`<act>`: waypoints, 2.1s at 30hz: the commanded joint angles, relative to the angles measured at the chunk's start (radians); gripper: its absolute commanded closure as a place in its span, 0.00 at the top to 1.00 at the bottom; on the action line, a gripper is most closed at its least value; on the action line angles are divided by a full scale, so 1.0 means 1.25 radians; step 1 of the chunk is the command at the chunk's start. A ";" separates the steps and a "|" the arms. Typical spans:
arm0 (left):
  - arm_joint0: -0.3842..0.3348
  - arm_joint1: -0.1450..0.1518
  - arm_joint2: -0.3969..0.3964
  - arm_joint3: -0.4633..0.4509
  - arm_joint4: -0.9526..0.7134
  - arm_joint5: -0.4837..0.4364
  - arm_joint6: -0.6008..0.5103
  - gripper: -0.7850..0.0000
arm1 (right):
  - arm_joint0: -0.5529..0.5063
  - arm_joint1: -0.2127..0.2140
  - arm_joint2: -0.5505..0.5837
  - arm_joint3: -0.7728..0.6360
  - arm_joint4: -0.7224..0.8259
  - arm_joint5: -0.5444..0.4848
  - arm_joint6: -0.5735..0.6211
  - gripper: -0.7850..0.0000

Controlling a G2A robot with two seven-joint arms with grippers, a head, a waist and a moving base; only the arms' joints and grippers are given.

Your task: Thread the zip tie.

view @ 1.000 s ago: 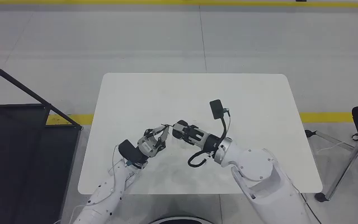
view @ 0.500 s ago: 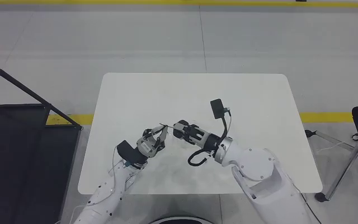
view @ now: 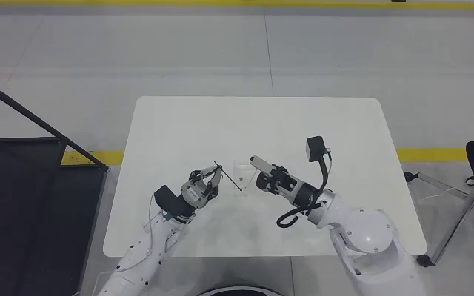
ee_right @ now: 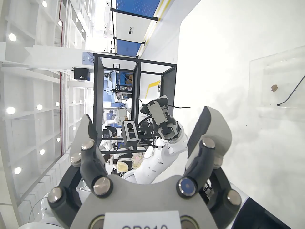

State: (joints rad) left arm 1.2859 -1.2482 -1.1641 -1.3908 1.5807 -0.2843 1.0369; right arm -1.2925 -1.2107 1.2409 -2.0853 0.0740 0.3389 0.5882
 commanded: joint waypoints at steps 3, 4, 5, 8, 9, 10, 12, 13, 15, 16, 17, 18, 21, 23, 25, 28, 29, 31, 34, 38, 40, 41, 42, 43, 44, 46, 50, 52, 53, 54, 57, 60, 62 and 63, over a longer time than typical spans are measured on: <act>0.004 -0.002 0.003 -0.016 -0.017 -0.003 -0.027 0.00 | 0.000 0.000 -0.001 0.000 0.000 0.000 0.000 1.00; 0.006 -0.003 0.004 -0.027 -0.038 -0.005 -0.040 0.00 | 0.000 0.000 -0.001 0.000 0.000 0.000 0.000 1.00; 0.008 -0.005 0.005 -0.036 -0.061 -0.009 -0.052 0.00 | 0.000 0.000 -0.001 0.000 0.000 0.000 0.000 1.00; 0.016 -0.010 0.009 -0.059 -0.150 -0.041 -0.077 0.00 | -0.004 0.000 -0.002 0.002 0.006 -0.056 -0.005 1.00; 0.019 -0.011 0.008 -0.066 -0.181 -0.050 -0.084 0.00 | -0.005 0.000 0.000 0.005 0.007 -0.088 -0.005 1.00; 0.021 -0.012 0.006 -0.073 -0.212 -0.058 -0.093 0.00 | -0.008 0.000 0.001 0.009 0.004 -0.122 -0.007 1.00; 0.027 -0.015 0.005 -0.084 -0.279 -0.087 -0.118 0.00 | -0.015 0.002 0.001 0.013 -0.015 -0.196 -0.006 1.00; 0.030 -0.016 0.005 -0.090 -0.316 -0.109 -0.140 0.00 | -0.021 0.002 0.000 0.018 -0.024 -0.232 -0.008 1.00; 0.034 -0.016 0.002 -0.102 -0.380 -0.146 -0.189 0.00 | -0.030 0.003 -0.002 0.027 -0.035 -0.281 -0.013 1.00; 0.035 -0.015 0.000 -0.106 -0.393 -0.156 -0.212 0.00 | -0.032 0.003 -0.004 0.032 -0.038 -0.290 -0.016 1.00; 0.035 -0.015 0.000 -0.106 -0.393 -0.156 -0.212 0.00 | -0.034 0.003 -0.005 0.033 -0.043 -0.286 -0.019 1.00; 0.035 -0.015 0.000 -0.106 -0.393 -0.156 -0.212 0.00 | -0.034 0.003 -0.005 0.033 -0.043 -0.286 -0.019 1.00; 0.035 -0.015 0.000 -0.106 -0.393 -0.156 -0.212 0.00 | -0.034 0.003 -0.005 0.033 -0.043 -0.286 -0.019 1.00; 0.035 -0.015 0.000 -0.106 -0.393 -0.156 -0.212 0.00 | -0.034 0.003 -0.005 0.033 -0.043 -0.286 -0.019 1.00; 0.035 -0.015 0.000 -0.106 -0.393 -0.156 -0.212 0.00 | -0.034 0.003 -0.005 0.033 -0.043 -0.286 -0.019 1.00; 0.044 -0.018 0.006 -0.126 -0.434 -0.160 -0.234 0.00 | -0.032 0.003 -0.010 0.031 -0.066 -0.312 -0.020 1.00; 0.046 -0.020 0.007 -0.134 -0.453 -0.161 -0.240 0.00 | -0.029 0.004 -0.012 0.035 -0.088 -0.333 -0.025 1.00; 0.050 -0.022 0.011 -0.147 -0.490 -0.164 -0.255 0.00 | -0.022 0.004 -0.023 0.047 -0.125 -0.383 -0.024 1.00; 0.055 -0.026 0.017 -0.164 -0.553 -0.179 -0.290 0.00 | -0.013 0.004 -0.032 0.069 -0.147 -0.440 -0.023 1.00; 0.065 -0.027 0.013 -0.187 -0.634 -0.197 -0.349 0.00 | -0.003 0.004 -0.045 0.082 -0.189 -0.462 -0.026 1.00; 0.069 -0.027 0.011 -0.197 -0.654 -0.204 -0.372 0.00 | 0.002 0.003 -0.055 0.087 -0.213 -0.456 -0.042 1.00; 0.071 -0.027 0.010 -0.201 -0.662 -0.206 -0.381 0.00 | 0.005 0.001 -0.061 0.089 -0.226 -0.450 -0.056 1.00; 0.073 -0.028 0.009 -0.205 -0.666 -0.207 -0.387 0.00 | 0.008 0.000 -0.069 0.092 -0.239 -0.443 -0.067 1.00; 0.075 -0.028 0.009 -0.208 -0.668 -0.208 -0.393 0.00 | 0.014 -0.002 -0.076 0.097 -0.252 -0.435 -0.077 1.00; 0.077 -0.028 0.009 -0.211 -0.671 -0.210 -0.399 0.00 | 0.020 -0.003 -0.082 0.103 -0.263 -0.427 -0.087 0.96; 0.080 -0.029 0.009 -0.215 -0.673 -0.212 -0.406 0.00 | 0.035 -0.006 -0.096 0.118 -0.269 -0.417 -0.096 0.82; 0.082 -0.031 0.007 -0.218 -0.673 -0.217 -0.410 0.00 | 0.061 -0.010 -0.112 0.138 -0.263 -0.410 -0.081 0.60; 0.082 -0.032 0.007 -0.218 -0.678 -0.220 -0.413 0.00 | 0.069 -0.011 -0.116 0.144 -0.261 -0.413 -0.067 0.49; 0.081 -0.033 0.007 -0.218 -0.678 -0.220 -0.415 0.00 | 0.071 -0.011 -0.117 0.146 -0.260 -0.414 -0.064 0.45; 0.081 -0.033 0.007 -0.217 -0.678 -0.220 -0.415 0.00 | 0.073 -0.011 -0.118 0.148 -0.261 -0.414 -0.062 0.42; 0.080 -0.035 0.007 -0.214 -0.679 -0.220 -0.415 0.00 | 0.075 -0.012 -0.123 0.149 -0.265 -0.415 -0.058 0.37; 0.079 -0.037 0.007 -0.211 -0.679 -0.222 -0.414 0.00 | 0.077 -0.012 -0.127 0.150 -0.271 -0.411 -0.054 0.31; 0.078 -0.039 0.006 -0.210 -0.679 -0.224 -0.414 0.00 | 0.080 -0.012 -0.130 0.152 -0.272 -0.409 -0.047 0.27; 0.079 -0.039 0.007 -0.209 -0.683 -0.226 -0.416 0.00 | 0.081 -0.012 -0.131 0.152 -0.272 -0.408 -0.042 0.26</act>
State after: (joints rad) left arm 1.3841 -1.2964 -1.1559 -1.6529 0.7307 -0.5641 0.5189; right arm -1.1928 -1.2261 1.0785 -1.8956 -0.2662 -0.1722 0.5298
